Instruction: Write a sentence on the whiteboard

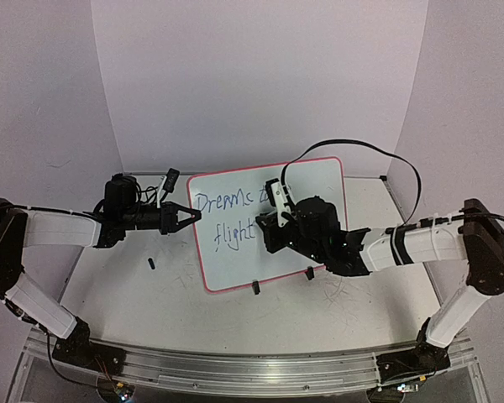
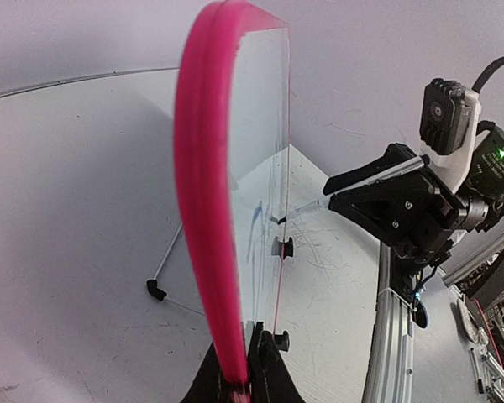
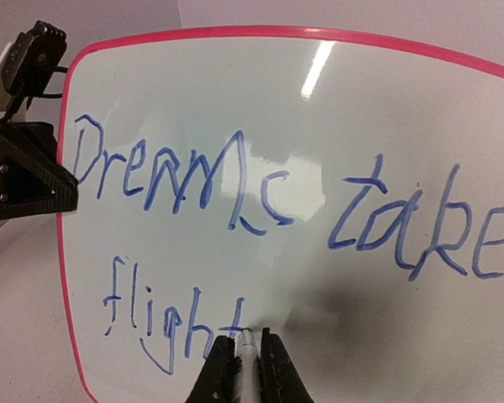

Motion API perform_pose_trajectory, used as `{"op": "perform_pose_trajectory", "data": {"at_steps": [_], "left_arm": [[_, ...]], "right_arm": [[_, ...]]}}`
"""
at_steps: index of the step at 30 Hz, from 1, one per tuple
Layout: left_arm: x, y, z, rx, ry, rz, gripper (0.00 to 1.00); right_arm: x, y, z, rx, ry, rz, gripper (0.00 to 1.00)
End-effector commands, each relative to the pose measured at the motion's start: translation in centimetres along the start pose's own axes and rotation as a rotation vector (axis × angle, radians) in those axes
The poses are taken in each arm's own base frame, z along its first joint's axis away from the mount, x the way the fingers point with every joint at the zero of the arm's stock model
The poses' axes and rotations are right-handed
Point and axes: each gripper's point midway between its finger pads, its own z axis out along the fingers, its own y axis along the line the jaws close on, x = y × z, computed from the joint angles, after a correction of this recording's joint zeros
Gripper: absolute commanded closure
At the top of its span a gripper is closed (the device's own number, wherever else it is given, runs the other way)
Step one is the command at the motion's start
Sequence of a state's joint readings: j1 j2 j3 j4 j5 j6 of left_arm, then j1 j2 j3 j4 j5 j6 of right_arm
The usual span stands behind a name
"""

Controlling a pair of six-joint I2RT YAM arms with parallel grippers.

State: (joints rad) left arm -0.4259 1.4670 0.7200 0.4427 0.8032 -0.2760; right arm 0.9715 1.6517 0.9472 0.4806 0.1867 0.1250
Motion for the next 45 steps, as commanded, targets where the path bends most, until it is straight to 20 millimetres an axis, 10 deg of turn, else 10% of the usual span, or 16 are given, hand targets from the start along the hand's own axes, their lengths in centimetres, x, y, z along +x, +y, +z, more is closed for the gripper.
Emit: {"op": "perform_pose_trajectory", "data": {"at_steps": [1, 16, 45], "left_arm": [[-0.4, 1.5, 0.5, -0.084, 0.002, 0.063, 1.00], [-0.4, 1.6, 0.5, -0.092, 0.003, 0.060, 1.00], [-0.3, 1.7, 0.5, -0.096, 0.010, 0.063, 1.00]], "right_arm": [[-4.1, -1.8, -3.8, 0.043, -0.112, 0.021, 1.00], [-2.7, 0.7, -1.2, -0.184, -0.045, -0.075, 1.00], [-0.9, -3.1, -0.9, 0.029, -0.013, -0.036, 1.00]]}}
